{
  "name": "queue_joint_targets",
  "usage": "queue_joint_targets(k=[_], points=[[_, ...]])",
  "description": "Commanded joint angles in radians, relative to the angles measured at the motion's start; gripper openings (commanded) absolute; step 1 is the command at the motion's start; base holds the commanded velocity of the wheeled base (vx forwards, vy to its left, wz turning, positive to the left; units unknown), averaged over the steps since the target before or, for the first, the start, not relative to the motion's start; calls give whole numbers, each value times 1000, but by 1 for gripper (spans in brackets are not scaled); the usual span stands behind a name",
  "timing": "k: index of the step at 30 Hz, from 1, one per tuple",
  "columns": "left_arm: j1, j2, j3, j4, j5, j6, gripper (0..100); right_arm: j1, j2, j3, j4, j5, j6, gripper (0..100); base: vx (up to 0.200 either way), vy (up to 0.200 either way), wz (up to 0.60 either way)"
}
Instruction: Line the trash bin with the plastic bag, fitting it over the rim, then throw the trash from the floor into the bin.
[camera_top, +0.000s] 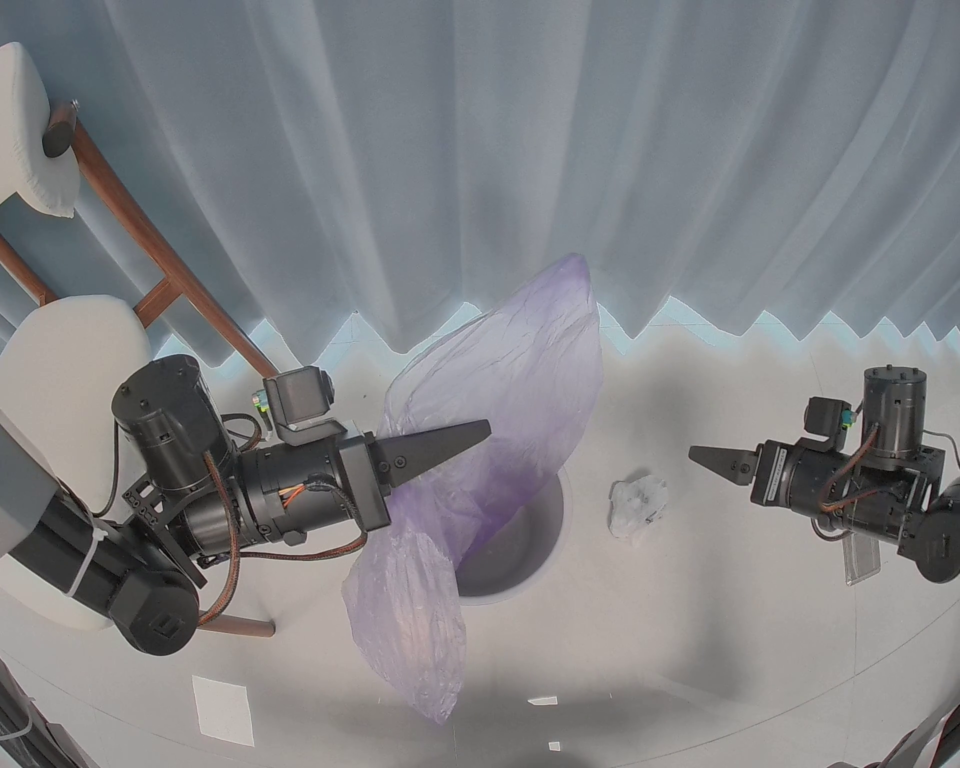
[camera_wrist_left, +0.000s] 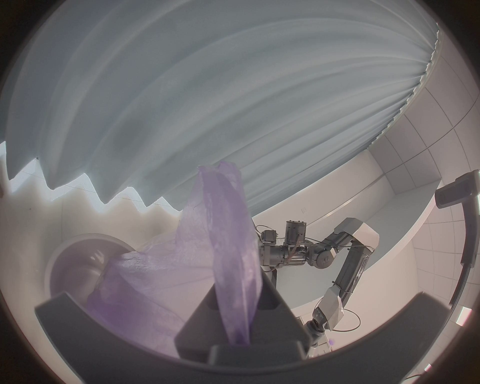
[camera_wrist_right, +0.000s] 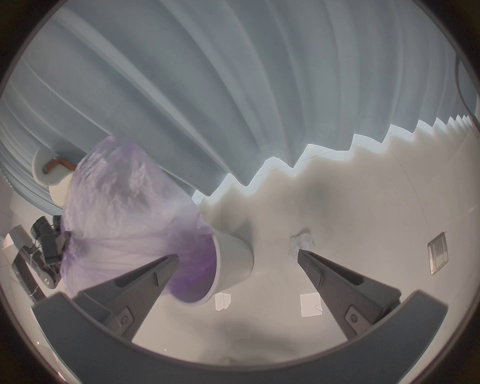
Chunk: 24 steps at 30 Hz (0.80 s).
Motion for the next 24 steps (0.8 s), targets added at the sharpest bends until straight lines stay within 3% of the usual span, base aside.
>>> queue_joint_targets(k=[1, 14, 15, 18, 19, 24], points=[[0, -1, 1, 7, 19, 2, 0, -26, 148, -75, -34, 0, -4, 100, 0, 0, 0], [0, 1, 6, 8, 61, 2, 0, -21, 520, -263, -346, -1, -12, 100, 0, 0, 0], [-3, 1, 4, 8, 72, 2, 0, -18, 537, -282, -346, -1, -14, 0, 0, 0, 0], [-3, 1, 4, 8, 72, 2, 0, -18, 537, -282, -346, -1, -14, 0, 0, 0, 0], [-44, -1, 4, 8, 133, 2, 0, -6, 585, -377, -341, -4, -18, 0, 0, 0, 0], [-103, 7, 3, 10, 191, -1, 0, 17, 635, -478, -349, -8, -18, 0, 0, 0, 0]])
